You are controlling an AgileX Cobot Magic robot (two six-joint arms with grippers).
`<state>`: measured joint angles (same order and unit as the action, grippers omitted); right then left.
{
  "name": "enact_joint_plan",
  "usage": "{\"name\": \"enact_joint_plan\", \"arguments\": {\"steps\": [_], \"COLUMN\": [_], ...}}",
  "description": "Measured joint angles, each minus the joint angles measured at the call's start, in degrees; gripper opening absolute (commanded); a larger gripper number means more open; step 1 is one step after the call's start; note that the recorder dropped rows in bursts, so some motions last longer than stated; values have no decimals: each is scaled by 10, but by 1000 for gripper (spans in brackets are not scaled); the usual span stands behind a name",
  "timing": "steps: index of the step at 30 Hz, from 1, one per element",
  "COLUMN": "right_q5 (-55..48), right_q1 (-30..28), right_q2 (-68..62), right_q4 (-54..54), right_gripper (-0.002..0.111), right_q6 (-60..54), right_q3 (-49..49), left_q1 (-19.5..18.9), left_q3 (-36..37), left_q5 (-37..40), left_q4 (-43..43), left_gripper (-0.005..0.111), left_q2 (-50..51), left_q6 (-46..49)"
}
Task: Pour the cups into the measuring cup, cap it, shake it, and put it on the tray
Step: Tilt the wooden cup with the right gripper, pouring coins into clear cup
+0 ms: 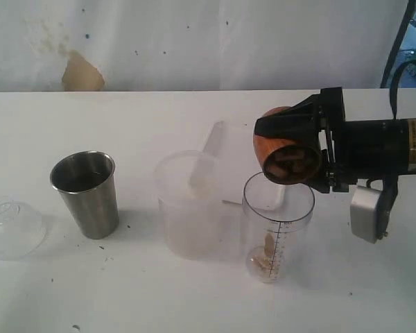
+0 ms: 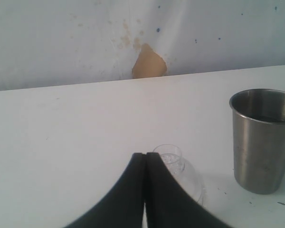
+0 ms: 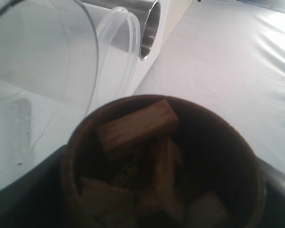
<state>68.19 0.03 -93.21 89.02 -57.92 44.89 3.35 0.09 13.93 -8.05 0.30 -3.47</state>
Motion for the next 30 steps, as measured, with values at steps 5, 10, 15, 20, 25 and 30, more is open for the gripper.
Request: {"name": "enact_joint_plan", "arguments": {"steps": [5,10,15,20,25,30], "right_q5": [0,-3,-3,-3,-5,-5], "right_q1": [0,0,0,0,0,0], "right_q2": [0,0,0,0,0,0], "right_q4": [0,0,2,2,2,2], "right_gripper": [0,0,0,0,0,0], "right_q6": [-32,-67,-98,-114,-187,-237], "right_q3": [0,0,0,0,0,0], "left_q1": [0,0,0,0,0,0], "left_q3": [0,0,0,0,0,0], "left_q5": [0,0,0,0,0,0], "left_q4": [0,0,0,0,0,0], "left_gripper": [0,0,0,0,0,0], "left_q2": [0,0,0,0,0,0], "left_q6": [0,0,0,0,0,0]}}
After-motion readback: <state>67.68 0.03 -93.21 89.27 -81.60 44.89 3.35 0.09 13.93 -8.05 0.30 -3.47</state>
